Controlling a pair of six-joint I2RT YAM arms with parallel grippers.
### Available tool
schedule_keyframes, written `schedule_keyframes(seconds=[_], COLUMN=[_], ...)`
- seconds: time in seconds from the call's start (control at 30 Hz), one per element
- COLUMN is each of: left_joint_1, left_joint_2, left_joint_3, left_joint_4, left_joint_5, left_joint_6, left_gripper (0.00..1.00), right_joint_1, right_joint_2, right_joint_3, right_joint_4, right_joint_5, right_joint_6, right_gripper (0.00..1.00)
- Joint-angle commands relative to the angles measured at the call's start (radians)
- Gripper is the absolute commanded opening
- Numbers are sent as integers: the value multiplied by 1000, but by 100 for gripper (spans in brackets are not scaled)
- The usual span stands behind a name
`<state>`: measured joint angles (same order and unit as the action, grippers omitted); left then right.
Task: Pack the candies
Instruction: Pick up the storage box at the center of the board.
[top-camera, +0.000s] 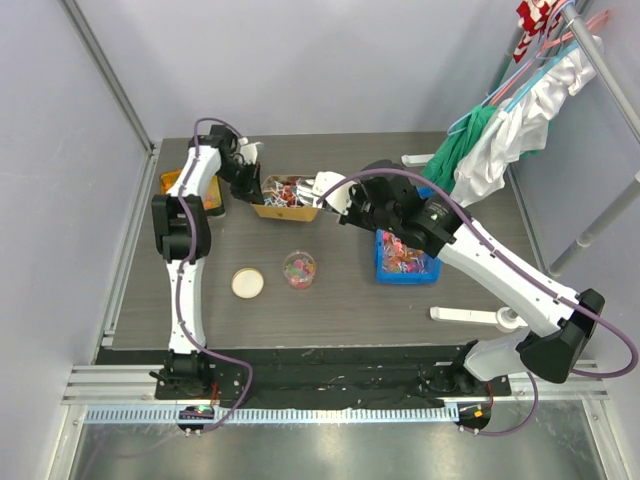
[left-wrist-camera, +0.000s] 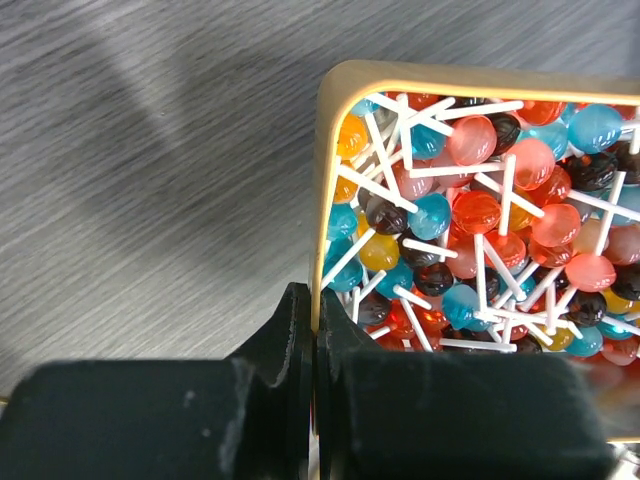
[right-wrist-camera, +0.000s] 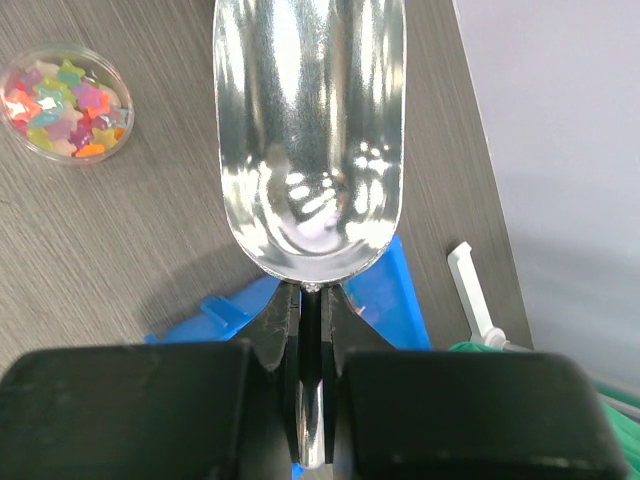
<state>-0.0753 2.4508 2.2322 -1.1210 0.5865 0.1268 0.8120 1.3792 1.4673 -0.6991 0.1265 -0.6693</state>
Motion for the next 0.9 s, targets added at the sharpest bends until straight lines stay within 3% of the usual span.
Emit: schedule_keyframes(seconds=[0.0, 0.2, 0.4, 0.5, 0.57, 0.7, 0.8, 0.87], left_joint_1=[2, 0, -12, -7, -11, -23, -37, -37], left_joint_2=[-18, -35, -113, -131, -101, -102, -199, -255], left_joint_3=[10, -9, -110, -157, -102, -83, -236, -287], left_joint_4=[-22, 1, 107, 121, 43, 88, 229, 291], left_joint_5=[257, 354, 191, 341, 384, 186, 37, 18], left_joint_6=[-44, -13, -43, -6, 34, -1, -44, -78], left_gripper=[0, 0, 0, 0, 0, 0, 0, 0], right_joint_1=[7, 9, 9, 7, 9, 13, 13, 13], right_joint_2=[1, 7, 7, 9, 14, 15, 15, 18], right_joint_3=[70, 71, 67, 68, 68, 70, 70, 71], right_joint_4=[6, 3, 7, 7, 7, 7, 6, 9], right_joint_5=[-39, -39, -34, -37, -37, -24, -11, 7], right_joint_6=[34, 39, 37, 40, 40, 39, 28, 25], right_gripper=[1, 1, 1, 1, 1, 1, 1, 1])
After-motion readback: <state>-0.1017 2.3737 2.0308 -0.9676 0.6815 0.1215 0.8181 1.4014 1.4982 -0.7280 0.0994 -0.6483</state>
